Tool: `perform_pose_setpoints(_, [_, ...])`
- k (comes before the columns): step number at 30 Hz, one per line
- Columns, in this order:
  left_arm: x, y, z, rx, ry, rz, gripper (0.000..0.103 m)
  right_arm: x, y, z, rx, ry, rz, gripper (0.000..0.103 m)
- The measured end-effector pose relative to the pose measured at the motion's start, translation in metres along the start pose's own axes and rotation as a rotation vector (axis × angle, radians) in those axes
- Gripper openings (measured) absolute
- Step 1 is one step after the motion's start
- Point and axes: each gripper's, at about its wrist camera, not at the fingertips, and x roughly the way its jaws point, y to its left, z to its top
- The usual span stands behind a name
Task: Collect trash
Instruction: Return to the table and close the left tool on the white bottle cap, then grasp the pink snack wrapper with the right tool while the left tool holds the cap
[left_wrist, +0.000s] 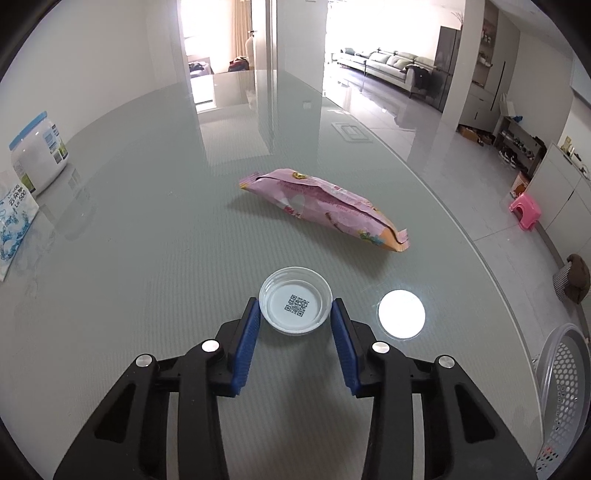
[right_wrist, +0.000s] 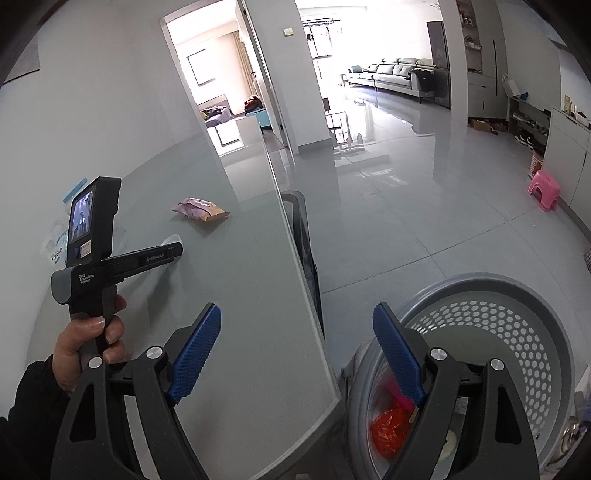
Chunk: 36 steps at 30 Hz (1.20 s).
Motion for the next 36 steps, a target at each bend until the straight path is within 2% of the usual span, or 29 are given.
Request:
perform_pose_setpoints(3, [-0.007,0.015,0.000,-0.010,-0.022,0.023,0.039,0.009,0.011,0.009,-0.031,-0.007,0.010,0.081])
perform_pose_setpoints(9, [-0.020,0.055,0.000,-0.032,-0.084,0.154,0.039,0.046,0.043,0.037,-0.110,-0.015,0.043,0.081])
perform_pose_setpoints(13, [-0.025,0.080,0.008,-0.086,-0.114,0.208,0.039,0.081,0.068,0.058,-0.169,0.013,0.074,0.081])
perform_pose_setpoints(18, [-0.032,0.103,0.008,-0.100,-0.152,0.283,0.039,0.125,0.096,0.083,-0.228,0.052,0.087,0.081])
perform_pose_setpoints(26, [-0.023,0.132,0.012,-0.169,-0.125,0.279,0.039,0.187,0.132,0.103,-0.330,0.128,0.069,0.081])
perform_pose_setpoints(36, [-0.019,0.131,0.013,-0.176,-0.114,0.240,0.039,0.227,0.152,0.116,-0.372,0.170,0.025,0.080])
